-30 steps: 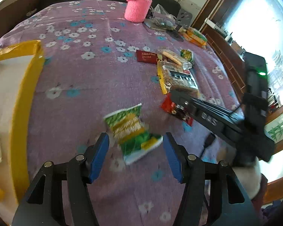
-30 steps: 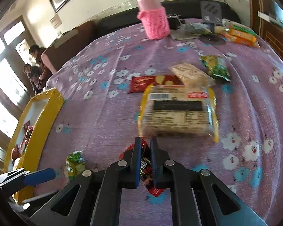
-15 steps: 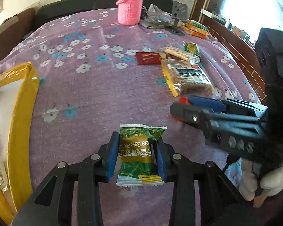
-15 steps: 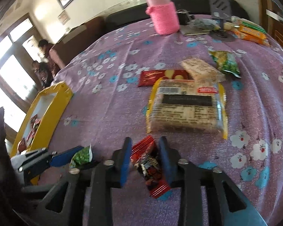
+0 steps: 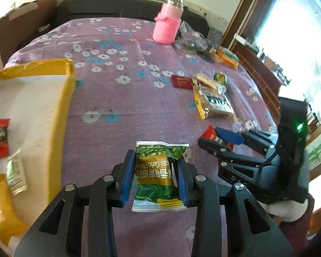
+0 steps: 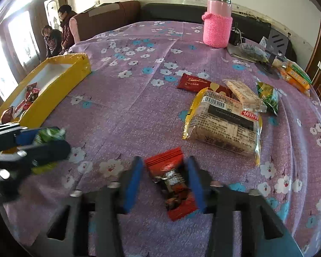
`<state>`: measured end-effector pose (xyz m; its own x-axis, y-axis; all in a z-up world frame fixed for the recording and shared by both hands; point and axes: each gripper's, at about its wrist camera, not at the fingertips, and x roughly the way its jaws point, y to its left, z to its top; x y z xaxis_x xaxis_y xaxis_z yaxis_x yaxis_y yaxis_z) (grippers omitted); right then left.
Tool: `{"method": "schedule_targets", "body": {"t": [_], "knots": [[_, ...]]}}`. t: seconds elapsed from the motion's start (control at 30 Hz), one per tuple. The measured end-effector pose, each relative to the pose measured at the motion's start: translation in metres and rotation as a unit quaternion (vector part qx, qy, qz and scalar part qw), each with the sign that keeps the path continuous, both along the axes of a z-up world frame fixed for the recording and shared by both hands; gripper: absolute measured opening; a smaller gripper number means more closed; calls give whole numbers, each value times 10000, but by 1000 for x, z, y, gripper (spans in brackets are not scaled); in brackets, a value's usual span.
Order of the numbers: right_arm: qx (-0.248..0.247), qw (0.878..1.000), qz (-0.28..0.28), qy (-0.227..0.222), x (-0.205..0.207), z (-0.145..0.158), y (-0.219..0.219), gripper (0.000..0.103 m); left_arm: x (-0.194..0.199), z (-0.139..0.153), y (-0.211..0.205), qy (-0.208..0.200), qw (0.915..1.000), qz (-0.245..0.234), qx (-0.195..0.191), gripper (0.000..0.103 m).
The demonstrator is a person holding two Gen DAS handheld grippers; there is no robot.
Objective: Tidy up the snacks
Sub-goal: 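Carry both items over the tray and open both grippers to release them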
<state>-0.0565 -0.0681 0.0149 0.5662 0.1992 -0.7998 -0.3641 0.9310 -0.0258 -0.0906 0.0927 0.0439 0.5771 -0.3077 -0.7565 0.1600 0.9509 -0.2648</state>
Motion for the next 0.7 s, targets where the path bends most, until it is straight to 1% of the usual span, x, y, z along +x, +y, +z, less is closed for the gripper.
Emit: {"method": "schedule_targets", "body": {"t": [0.1,0.17,0.2,0.33,0.43,0.57,0.7], "knots": [[-6,9999,-129,-80,-8,0,0,35,-8,7,18,-92,9997,133,-171,33],[56,9997,-214,-94,-13,0,-2,31,-12,11,29,-145,9993,218,-264,33],[110,9996,-262,-92,-15,1,-4,29,-15,13,37,-176,9990,269,-320,33],[386,9981,-469,-41,-22,6,-11,28,-25,19,62,-270,9974,483,-467,33],[649,9965,-525,-50,-28,15,-13,28,-32,22,83,-338,9956,673,-560,33],[913,9949,-418,-47,-32,32,-4,28,-41,26,113,-416,9920,984,-675,33],[1091,9939,-158,-24,-34,48,19,27,-47,27,145,-459,9871,1327,-765,33]]}}
